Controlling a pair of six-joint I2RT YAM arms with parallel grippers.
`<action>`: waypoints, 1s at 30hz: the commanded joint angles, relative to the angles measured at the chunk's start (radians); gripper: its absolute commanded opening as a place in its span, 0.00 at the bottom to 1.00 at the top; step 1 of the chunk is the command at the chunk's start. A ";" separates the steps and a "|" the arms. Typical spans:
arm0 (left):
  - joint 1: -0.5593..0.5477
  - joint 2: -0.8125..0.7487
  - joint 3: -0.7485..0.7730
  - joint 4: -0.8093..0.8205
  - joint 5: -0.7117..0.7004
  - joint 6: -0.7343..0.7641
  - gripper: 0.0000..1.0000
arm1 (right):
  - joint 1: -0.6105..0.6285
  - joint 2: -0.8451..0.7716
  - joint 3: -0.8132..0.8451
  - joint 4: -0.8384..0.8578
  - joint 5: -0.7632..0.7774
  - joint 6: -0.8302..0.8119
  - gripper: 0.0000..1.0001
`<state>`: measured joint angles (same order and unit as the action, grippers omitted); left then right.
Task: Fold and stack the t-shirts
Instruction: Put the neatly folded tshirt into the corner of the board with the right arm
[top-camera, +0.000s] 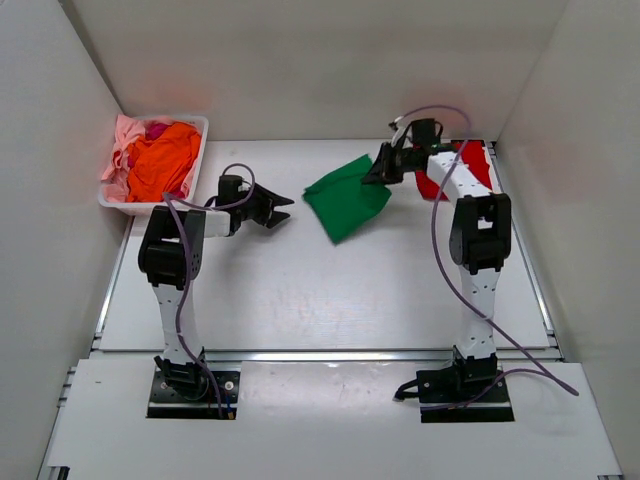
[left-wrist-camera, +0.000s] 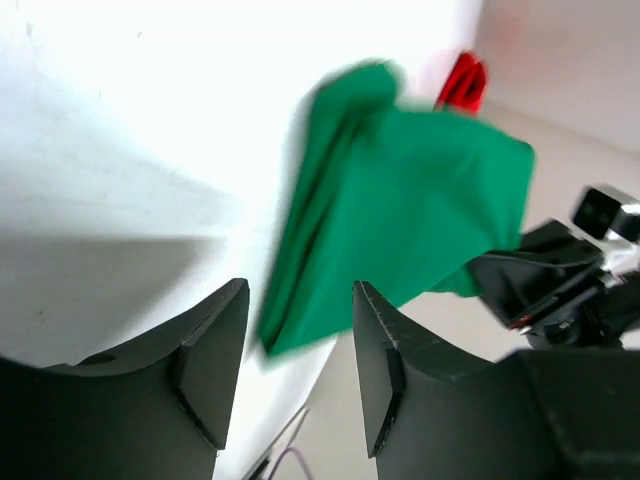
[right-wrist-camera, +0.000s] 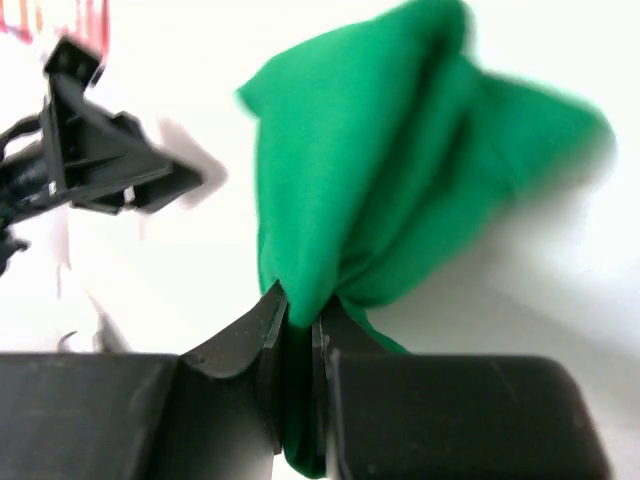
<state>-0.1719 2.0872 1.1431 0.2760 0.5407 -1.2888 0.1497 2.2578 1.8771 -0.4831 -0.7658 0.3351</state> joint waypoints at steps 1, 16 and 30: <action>0.011 -0.029 0.041 0.049 0.022 -0.041 0.57 | -0.064 -0.008 0.195 -0.150 0.104 -0.168 0.00; 0.014 -0.091 -0.043 0.019 0.051 0.006 0.61 | -0.249 0.095 0.439 -0.236 0.316 -0.435 0.00; -0.012 -0.096 -0.088 0.008 0.073 0.011 0.61 | -0.343 0.052 0.527 -0.115 0.376 -0.553 0.00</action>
<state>-0.1799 2.0594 1.0660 0.2832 0.5884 -1.2961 -0.1978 2.3966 2.3547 -0.7132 -0.4221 -0.1730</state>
